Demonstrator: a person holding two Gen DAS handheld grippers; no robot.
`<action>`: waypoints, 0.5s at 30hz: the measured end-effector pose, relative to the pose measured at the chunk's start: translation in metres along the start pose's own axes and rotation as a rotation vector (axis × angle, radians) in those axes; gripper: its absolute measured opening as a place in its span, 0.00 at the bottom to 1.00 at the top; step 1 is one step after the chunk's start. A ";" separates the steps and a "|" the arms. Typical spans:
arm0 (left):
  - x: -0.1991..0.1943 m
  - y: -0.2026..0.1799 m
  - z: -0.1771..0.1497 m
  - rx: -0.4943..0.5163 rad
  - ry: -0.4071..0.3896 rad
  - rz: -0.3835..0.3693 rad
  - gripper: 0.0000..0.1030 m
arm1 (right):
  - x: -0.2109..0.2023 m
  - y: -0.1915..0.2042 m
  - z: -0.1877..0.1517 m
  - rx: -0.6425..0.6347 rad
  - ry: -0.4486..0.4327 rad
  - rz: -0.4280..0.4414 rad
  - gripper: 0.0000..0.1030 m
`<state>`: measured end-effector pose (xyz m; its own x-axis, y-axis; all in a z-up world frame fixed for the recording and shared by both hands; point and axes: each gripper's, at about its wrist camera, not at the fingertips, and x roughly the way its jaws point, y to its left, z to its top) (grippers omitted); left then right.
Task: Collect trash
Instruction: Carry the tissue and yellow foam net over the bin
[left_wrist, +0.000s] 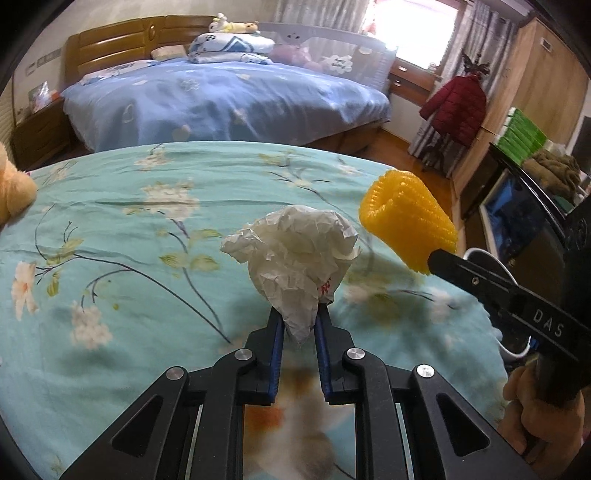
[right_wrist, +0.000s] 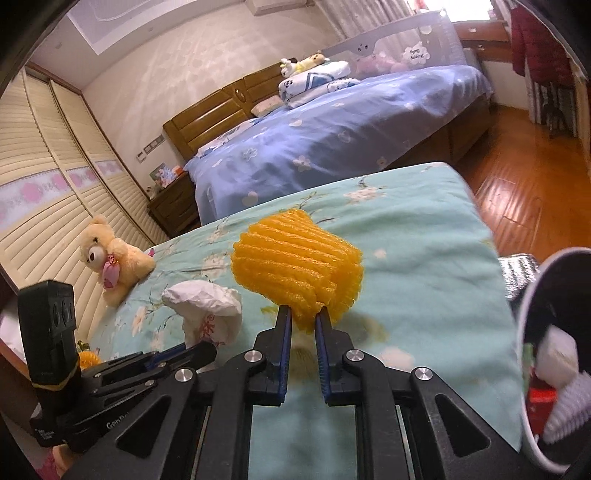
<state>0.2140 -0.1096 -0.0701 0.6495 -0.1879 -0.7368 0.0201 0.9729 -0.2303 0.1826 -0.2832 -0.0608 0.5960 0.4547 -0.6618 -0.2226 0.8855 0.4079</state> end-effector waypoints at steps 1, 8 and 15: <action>-0.002 -0.004 -0.002 0.009 0.000 -0.003 0.15 | -0.004 -0.002 -0.003 0.007 -0.004 -0.003 0.12; -0.008 -0.028 -0.018 0.045 0.014 -0.028 0.15 | -0.029 -0.019 -0.025 0.048 -0.017 -0.048 0.12; -0.011 -0.048 -0.027 0.076 0.026 -0.038 0.15 | -0.053 -0.036 -0.038 0.082 -0.045 -0.086 0.12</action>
<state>0.1855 -0.1582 -0.0677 0.6272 -0.2274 -0.7449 0.1030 0.9722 -0.2101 0.1291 -0.3357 -0.0643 0.6446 0.3713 -0.6683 -0.1064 0.9092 0.4025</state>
